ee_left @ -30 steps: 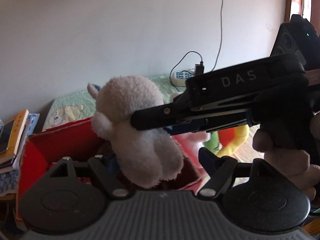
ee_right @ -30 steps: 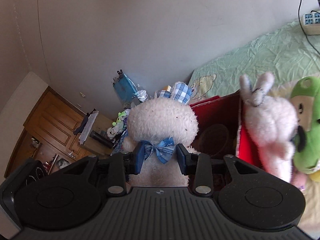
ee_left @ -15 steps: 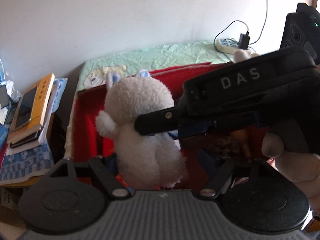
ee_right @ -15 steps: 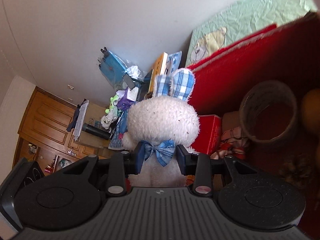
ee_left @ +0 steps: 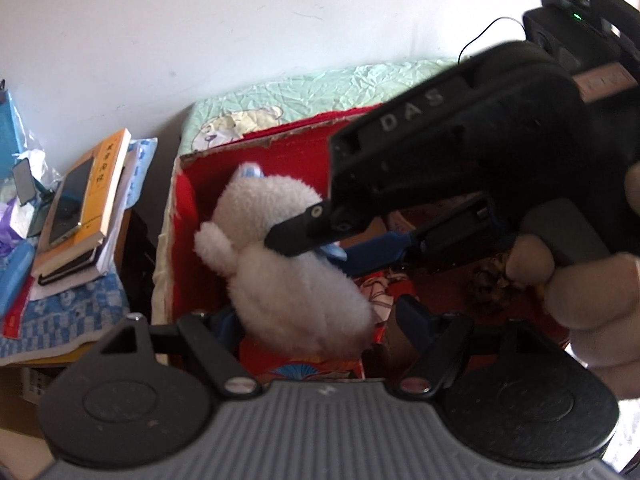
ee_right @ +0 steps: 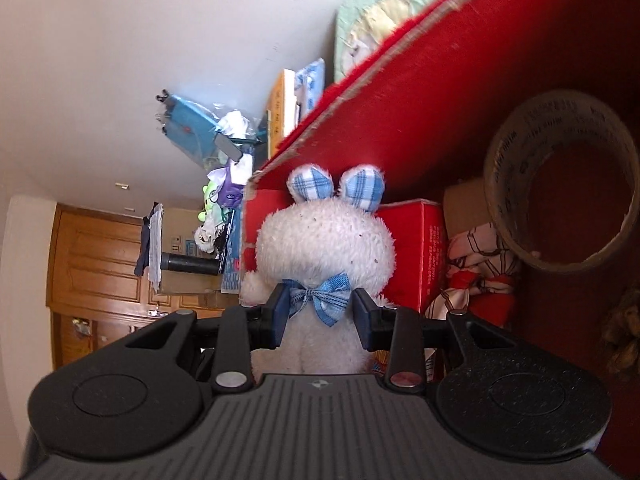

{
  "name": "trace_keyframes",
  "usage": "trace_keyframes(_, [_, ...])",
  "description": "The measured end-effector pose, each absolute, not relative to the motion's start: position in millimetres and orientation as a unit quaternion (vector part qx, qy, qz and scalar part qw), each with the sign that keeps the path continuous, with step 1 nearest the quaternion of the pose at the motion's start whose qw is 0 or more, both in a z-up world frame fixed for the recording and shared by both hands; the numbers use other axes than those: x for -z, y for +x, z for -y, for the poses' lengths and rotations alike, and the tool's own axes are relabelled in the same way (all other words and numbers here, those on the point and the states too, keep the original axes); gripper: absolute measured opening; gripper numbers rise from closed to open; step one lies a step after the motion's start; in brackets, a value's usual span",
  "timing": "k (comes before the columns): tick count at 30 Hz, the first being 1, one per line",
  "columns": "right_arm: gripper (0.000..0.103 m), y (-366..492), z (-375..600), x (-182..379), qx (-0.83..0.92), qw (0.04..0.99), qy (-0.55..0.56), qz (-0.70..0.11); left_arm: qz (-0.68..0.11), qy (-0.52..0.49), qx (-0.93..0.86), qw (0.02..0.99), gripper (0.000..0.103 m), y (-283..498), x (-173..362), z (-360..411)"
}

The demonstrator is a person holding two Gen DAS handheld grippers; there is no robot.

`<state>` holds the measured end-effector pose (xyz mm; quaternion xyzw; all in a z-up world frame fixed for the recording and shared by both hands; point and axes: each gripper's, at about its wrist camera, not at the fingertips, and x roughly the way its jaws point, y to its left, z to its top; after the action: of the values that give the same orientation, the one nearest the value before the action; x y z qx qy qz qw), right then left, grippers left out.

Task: Organize objects
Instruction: 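Lift the bunny and carry it with the right gripper into the red box, then open the right gripper to release the bunny inside the box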

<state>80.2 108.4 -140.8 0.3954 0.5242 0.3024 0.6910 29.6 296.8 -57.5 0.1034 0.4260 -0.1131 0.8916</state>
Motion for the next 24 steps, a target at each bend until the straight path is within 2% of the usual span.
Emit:
trace_keyframes(7, [0.039, 83.4, -108.4, 145.9, -0.297, 0.674, 0.391, -0.552, -0.428, 0.103, 0.087, 0.894, 0.081, 26.6, 56.3, -297.5])
trace_keyframes(9, [0.044, 83.5, -109.8, 145.4, -0.301, 0.674, 0.378, -0.559, -0.429, 0.100, 0.081, 0.894, 0.080, 25.7, 55.3, -298.6])
trace_keyframes(12, [0.045, 83.0, -113.1, 143.7, -0.306, 0.675, 0.353, -0.571, -0.426, 0.101, 0.075, 0.896, 0.081, 21.4, 50.3, -300.3])
trace_keyframes(14, [0.045, 81.9, -116.3, 140.0, -0.311, 0.684, 0.332, -0.569, -0.416, 0.113, 0.069, 0.899, 0.085, 14.4, 47.7, -298.0])
trace_keyframes(24, [0.045, 67.6, -98.3, 133.6, -0.312, 0.709, 0.342, -0.532, -0.414, 0.121, 0.050, 0.901, 0.088, 15.9, 31.9, -298.3])
